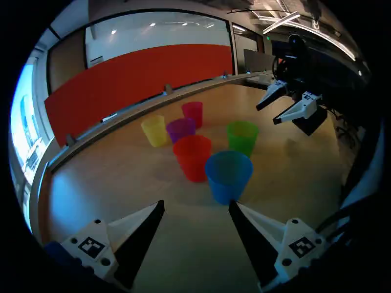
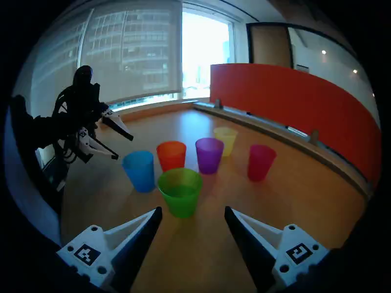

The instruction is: Pour water

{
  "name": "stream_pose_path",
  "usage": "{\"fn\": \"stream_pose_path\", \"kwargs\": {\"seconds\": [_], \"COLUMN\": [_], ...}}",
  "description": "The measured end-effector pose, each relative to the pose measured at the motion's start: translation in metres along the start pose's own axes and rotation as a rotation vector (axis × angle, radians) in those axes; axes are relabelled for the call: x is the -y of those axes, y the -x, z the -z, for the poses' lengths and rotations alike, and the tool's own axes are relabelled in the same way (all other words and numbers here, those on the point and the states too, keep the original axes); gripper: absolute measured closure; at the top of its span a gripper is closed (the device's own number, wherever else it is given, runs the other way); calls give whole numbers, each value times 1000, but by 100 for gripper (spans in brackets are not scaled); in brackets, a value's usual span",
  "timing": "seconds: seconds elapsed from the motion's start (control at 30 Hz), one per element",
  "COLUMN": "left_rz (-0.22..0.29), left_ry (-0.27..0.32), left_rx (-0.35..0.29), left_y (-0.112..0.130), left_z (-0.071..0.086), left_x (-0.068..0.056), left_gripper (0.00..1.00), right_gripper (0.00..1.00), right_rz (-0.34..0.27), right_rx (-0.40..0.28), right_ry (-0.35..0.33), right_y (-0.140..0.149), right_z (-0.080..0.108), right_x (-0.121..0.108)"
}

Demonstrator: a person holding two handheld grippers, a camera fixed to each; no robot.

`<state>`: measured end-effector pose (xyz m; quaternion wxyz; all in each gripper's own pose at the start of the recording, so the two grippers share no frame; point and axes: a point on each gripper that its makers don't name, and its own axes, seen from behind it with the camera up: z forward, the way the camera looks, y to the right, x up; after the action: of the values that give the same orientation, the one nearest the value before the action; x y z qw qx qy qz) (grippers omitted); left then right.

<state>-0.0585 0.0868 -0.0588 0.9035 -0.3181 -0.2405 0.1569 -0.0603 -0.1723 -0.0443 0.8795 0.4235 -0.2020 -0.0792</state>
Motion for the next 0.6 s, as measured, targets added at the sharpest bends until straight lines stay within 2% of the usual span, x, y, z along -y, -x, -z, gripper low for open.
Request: {"fn": "stream_pose_path", "kwargs": {"seconds": [0.3,0.6], "left_rz": [60,126], "left_ry": [-139,-262], "left_rx": [-97,-192], "left_y": [-19,-32], "left_z": [19,36], "left_x": [30,57], "left_gripper": [2,2], "right_gripper": [1,1], "right_rz": [-75,-101], "right_rx": [-26,-84], "right_ry": [145,317], "right_y": [-4,-15], "right_z": [27,53], "right_x": [1,-9]}}
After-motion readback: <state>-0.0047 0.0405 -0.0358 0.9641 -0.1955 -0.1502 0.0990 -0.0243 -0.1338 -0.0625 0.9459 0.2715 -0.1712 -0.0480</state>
